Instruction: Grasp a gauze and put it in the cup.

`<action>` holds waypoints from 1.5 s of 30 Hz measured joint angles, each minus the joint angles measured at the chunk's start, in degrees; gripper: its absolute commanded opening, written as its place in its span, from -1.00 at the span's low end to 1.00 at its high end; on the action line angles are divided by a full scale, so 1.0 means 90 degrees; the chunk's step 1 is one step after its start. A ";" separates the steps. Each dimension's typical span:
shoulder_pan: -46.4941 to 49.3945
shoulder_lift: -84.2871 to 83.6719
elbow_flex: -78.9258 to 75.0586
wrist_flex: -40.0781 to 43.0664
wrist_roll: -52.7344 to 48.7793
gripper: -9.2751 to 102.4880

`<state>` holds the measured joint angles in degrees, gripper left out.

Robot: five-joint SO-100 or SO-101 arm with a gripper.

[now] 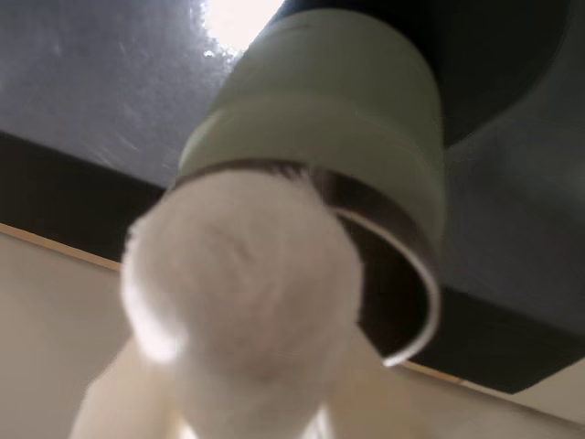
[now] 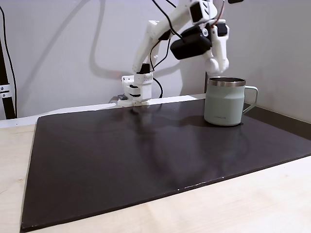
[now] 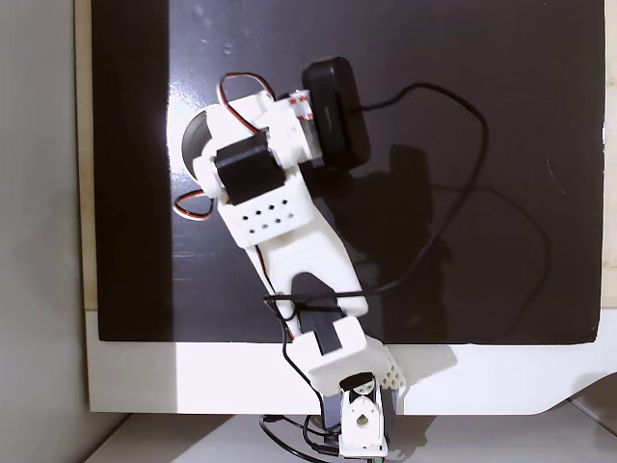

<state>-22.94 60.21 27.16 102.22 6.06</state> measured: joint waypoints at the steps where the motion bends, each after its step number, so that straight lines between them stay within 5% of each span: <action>1: -0.0078 -0.0117 -0.0137 0.0000 -0.0039 -0.83; 21: -0.1240 -0.0732 -0.0762 0.0000 -0.0283 -0.81; 30: -0.1279 -0.0732 -0.0762 0.0010 -0.0283 -0.23; 45: -0.1289 -0.0732 -0.0762 0.0010 -0.0264 -0.17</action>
<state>-34.54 53.61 20.30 102.30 3.69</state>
